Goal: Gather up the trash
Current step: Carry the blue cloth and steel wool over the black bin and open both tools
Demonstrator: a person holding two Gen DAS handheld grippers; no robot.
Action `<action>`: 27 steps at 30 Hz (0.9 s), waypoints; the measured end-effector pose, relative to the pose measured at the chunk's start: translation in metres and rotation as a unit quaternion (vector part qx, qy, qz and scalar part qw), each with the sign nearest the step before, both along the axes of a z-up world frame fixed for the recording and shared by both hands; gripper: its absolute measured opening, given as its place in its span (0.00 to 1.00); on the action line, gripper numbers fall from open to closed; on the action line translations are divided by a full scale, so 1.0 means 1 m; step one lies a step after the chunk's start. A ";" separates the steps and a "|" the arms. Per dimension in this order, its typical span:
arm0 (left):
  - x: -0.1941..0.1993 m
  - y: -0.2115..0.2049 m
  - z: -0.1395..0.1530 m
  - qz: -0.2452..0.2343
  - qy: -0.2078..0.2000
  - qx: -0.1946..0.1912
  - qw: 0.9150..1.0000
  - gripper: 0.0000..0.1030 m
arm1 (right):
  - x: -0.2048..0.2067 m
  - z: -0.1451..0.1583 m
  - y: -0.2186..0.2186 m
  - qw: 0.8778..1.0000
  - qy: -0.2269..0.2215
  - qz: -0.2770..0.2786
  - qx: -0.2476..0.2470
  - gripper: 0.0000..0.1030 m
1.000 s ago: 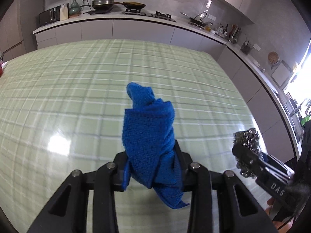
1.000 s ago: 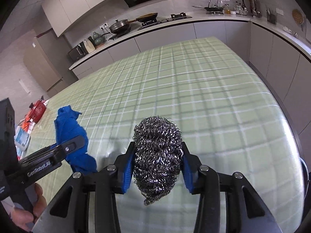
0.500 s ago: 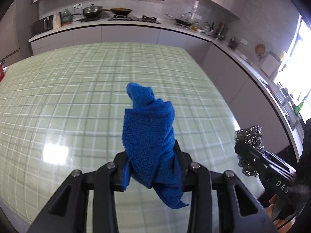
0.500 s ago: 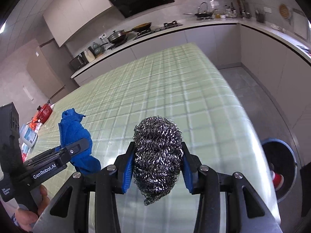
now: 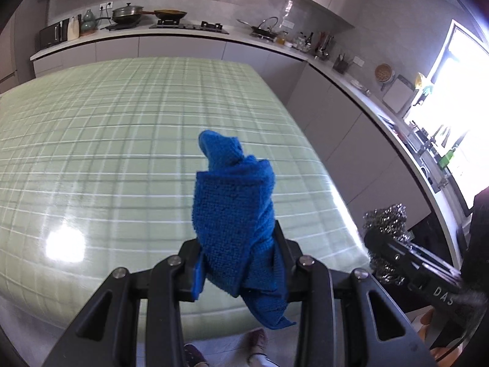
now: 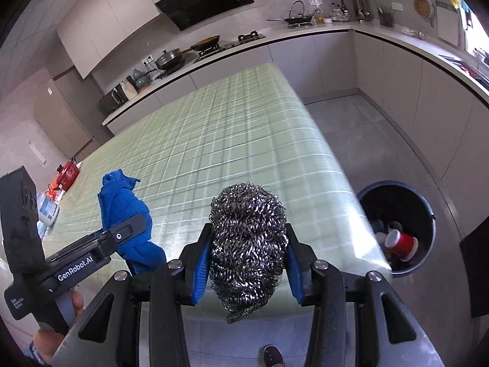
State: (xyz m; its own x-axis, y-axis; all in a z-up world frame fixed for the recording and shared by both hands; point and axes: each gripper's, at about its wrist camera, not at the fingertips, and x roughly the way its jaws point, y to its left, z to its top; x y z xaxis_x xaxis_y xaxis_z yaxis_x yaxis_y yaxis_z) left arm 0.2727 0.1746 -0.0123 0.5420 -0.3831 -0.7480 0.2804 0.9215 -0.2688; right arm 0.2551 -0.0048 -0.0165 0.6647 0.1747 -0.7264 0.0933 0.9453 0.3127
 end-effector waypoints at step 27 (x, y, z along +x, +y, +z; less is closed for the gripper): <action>-0.021 -0.297 -0.078 -0.009 0.048 0.058 0.997 0.36 | 0.001 -0.087 -0.335 0.998 0.031 -0.034 0.034 0.44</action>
State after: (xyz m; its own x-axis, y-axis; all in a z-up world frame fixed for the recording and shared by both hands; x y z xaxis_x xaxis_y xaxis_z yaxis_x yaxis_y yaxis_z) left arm 0.2519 -0.1228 -0.0905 0.4588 -0.3005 -0.8362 0.2757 0.9428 -0.1875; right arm 0.2559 -0.3396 -0.1032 0.6309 0.1806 -0.7545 0.1774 0.9131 0.3670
